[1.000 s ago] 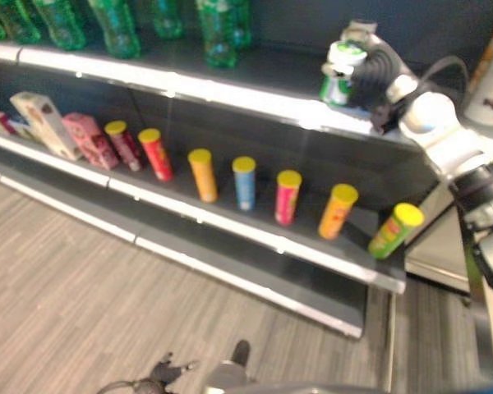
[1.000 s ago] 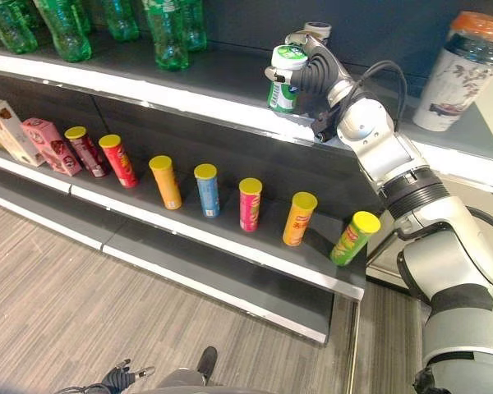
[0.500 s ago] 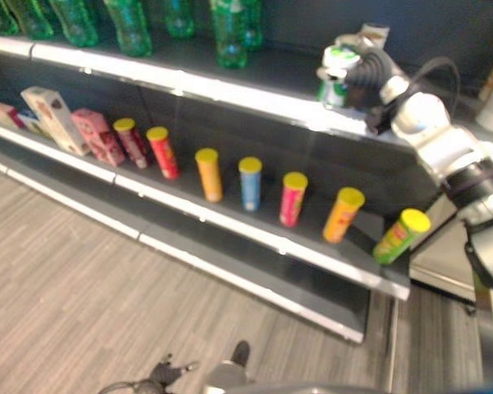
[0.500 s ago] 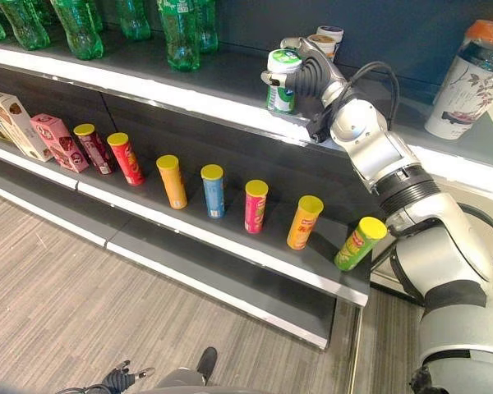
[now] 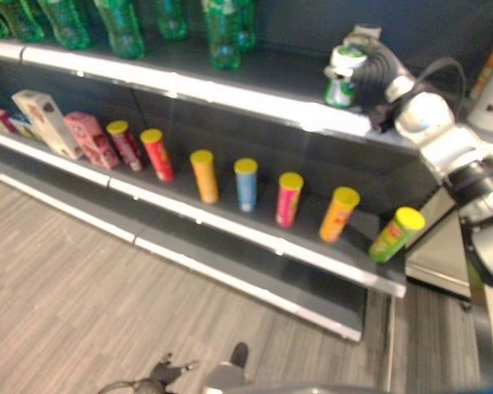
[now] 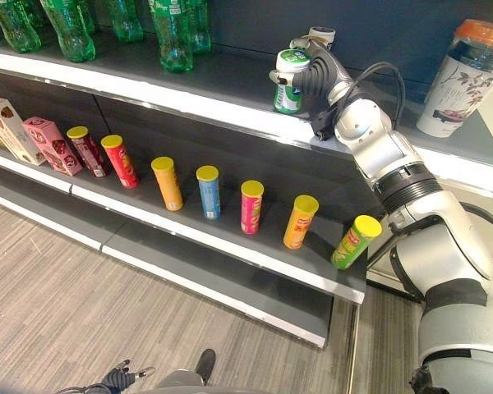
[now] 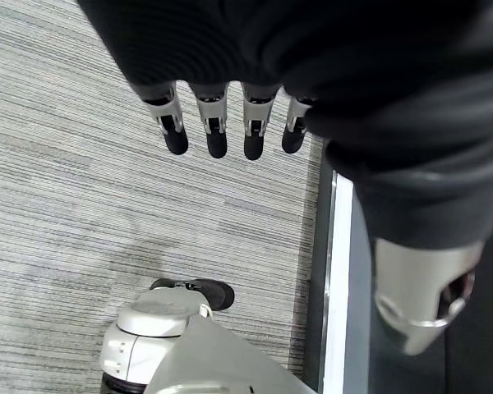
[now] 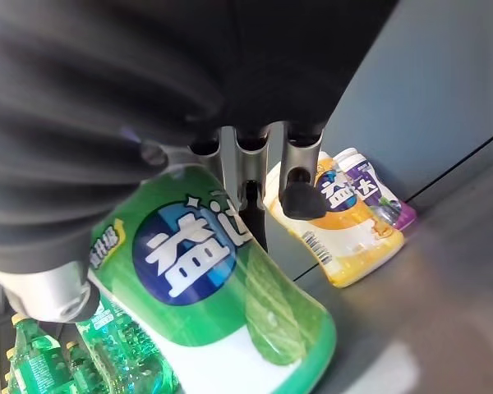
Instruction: Put the goods on the table back onto the shelves and tidy them up.
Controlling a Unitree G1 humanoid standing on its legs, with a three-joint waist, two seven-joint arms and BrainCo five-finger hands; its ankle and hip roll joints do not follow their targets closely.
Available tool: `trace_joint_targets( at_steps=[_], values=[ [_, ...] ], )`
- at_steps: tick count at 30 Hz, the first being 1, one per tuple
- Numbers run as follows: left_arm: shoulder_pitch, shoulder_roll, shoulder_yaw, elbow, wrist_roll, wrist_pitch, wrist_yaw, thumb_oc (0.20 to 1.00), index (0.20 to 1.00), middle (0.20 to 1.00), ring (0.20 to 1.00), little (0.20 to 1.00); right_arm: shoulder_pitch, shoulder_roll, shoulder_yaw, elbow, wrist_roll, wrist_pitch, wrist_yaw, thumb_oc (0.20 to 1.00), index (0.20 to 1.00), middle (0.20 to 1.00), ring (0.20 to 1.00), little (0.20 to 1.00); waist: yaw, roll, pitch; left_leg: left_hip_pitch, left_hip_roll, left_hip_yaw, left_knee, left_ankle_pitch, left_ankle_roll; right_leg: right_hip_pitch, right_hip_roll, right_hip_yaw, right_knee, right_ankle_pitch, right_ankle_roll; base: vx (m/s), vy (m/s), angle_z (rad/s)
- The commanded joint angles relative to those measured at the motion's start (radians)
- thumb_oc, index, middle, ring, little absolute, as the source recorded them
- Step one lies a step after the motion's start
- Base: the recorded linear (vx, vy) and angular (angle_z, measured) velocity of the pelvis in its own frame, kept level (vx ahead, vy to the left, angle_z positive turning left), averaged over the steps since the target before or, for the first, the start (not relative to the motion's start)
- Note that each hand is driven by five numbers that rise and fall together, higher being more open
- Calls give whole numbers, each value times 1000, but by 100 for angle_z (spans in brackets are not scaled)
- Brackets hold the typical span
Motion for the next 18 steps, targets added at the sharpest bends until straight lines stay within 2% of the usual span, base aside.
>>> trace_joint_targets(
  at_steps=[1,11,12,13,14,18],
  values=[
    [-42,40,-33,36,-4,-15,20,1000,1000,1000,1000,1000,-140,-34,46,55,4,-18,-21,200,200,200,200,200,13,-36,-5,103,24,64,2,-180,-27,-132,-68,31,34,96,23,-6,-3,-4],
    [-36,41,-30,32,1,-16,23,1000,1000,1000,1000,1000,-136,-35,51,48,7,-18,-14,200,200,200,200,200,7,-33,-6,108,29,74,2,-184,-28,-132,-67,37,25,98,23,-6,-3,-5],
    [-37,41,-30,33,0,-15,23,1000,1000,1000,1000,1000,-138,-32,50,54,9,-19,-15,222,222,222,222,222,7,-33,-6,109,29,75,2,-184,-27,-132,-67,38,25,99,23,0,0,0],
    [-37,41,-29,32,-1,-16,24,1000,1000,1000,1000,1000,-138,-32,50,56,12,-20,-14,454,454,454,454,454,7,-33,-6,108,29,76,2,-184,-27,-133,-67,39,24,100,23,0,0,0],
    [-36,41,-29,31,0,-14,24,1000,1000,1000,1000,1000,-135,-26,44,58,15,-19,-18,1000,1000,1000,1000,1000,7,-32,-5,109,28,77,2,-184,-27,-134,-67,41,23,101,24,0,0,0],
    [-34,42,-28,29,0,-16,23,1000,1000,1000,1000,1000,-135,-18,40,58,15,-20,-19,1000,1000,1000,1000,1000,8,-30,-5,111,27,81,2,-186,-26,-133,-67,41,22,103,24,0,0,0]
  ],
)
